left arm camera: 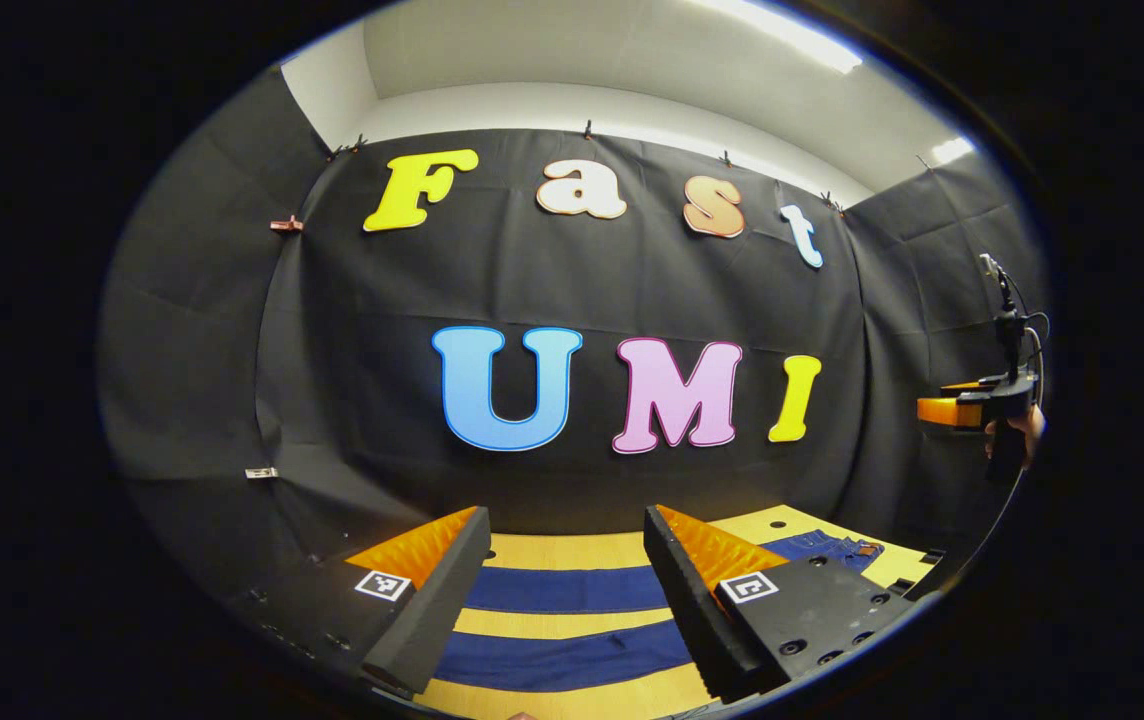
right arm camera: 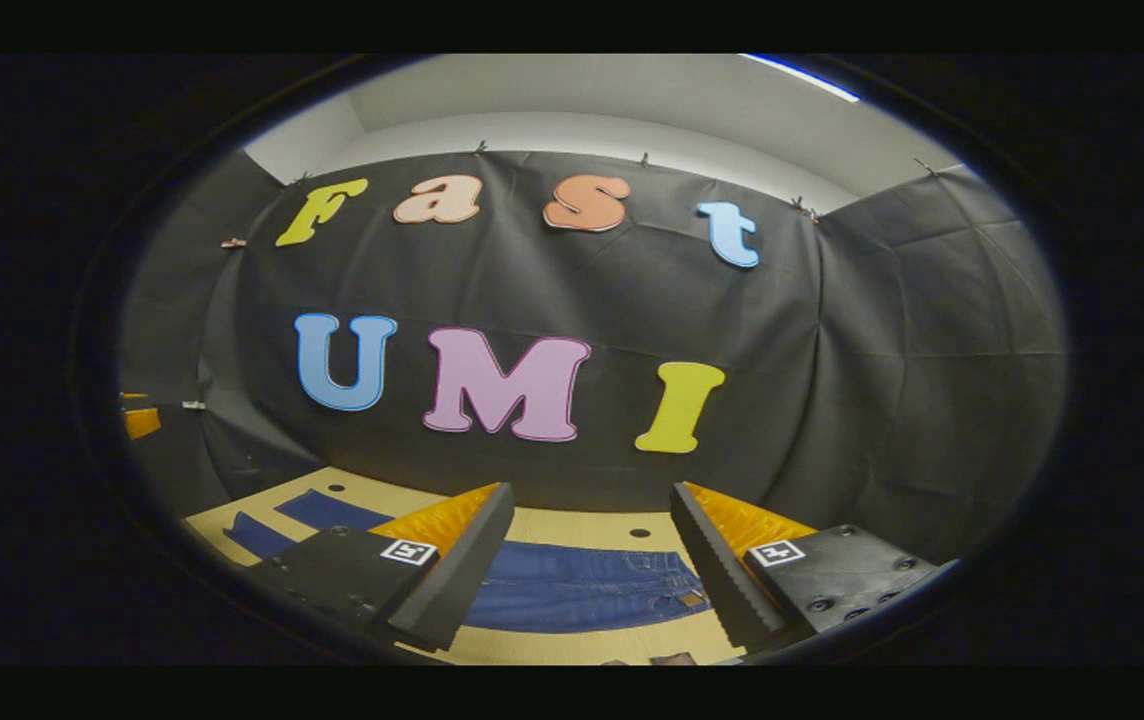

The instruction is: Grasp the waist and the cuffs of the jeans and fold them to make the two legs overlap; first hold the waist and fold one-third of the jeans toward the cuffs, then hold the cuffs and fold the remaining one-third in the same direction to finish folding.

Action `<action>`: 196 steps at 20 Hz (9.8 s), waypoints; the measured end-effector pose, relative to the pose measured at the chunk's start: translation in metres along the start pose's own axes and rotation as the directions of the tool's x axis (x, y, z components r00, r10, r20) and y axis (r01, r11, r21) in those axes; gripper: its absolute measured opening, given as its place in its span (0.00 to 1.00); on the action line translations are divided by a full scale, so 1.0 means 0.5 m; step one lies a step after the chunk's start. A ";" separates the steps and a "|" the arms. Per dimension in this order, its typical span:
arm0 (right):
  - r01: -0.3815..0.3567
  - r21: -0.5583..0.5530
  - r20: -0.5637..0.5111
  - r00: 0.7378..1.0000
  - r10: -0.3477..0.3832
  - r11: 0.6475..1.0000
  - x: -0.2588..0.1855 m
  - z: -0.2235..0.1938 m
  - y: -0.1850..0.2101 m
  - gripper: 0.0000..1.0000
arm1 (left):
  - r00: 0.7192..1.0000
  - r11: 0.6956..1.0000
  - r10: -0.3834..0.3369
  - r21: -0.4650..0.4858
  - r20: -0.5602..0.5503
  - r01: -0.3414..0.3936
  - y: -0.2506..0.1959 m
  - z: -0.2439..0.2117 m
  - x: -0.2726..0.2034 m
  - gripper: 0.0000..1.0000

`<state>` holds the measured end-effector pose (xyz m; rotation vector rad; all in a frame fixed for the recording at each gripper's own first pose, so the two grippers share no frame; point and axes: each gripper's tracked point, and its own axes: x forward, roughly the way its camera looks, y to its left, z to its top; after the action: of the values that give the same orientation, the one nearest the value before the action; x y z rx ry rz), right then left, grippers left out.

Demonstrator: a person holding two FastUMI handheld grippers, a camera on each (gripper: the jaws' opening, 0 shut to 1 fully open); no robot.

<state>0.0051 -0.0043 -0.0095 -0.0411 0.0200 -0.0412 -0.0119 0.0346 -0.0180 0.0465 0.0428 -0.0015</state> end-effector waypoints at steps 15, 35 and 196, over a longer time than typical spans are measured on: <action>-0.130 -0.200 -0.146 0.984 0.101 0.971 0.037 -0.129 -0.029 1.00 | 0.959 0.971 -0.177 0.118 -0.220 0.207 0.058 -0.161 0.012 0.97; -0.788 -0.188 -0.890 0.388 0.237 0.586 0.211 -0.842 -0.132 0.98 | 0.366 0.724 -0.300 0.040 -0.881 0.689 0.124 -0.695 0.106 0.99; -0.599 0.398 -0.511 0.484 0.710 0.695 0.474 -0.519 0.600 0.98 | 0.579 0.897 -0.035 -0.281 -0.815 -0.341 0.695 -0.607 0.652 0.97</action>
<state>0.2485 0.2750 -0.2857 0.1591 0.7331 0.7468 0.3016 0.3955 -0.3186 -0.3918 0.9796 0.2162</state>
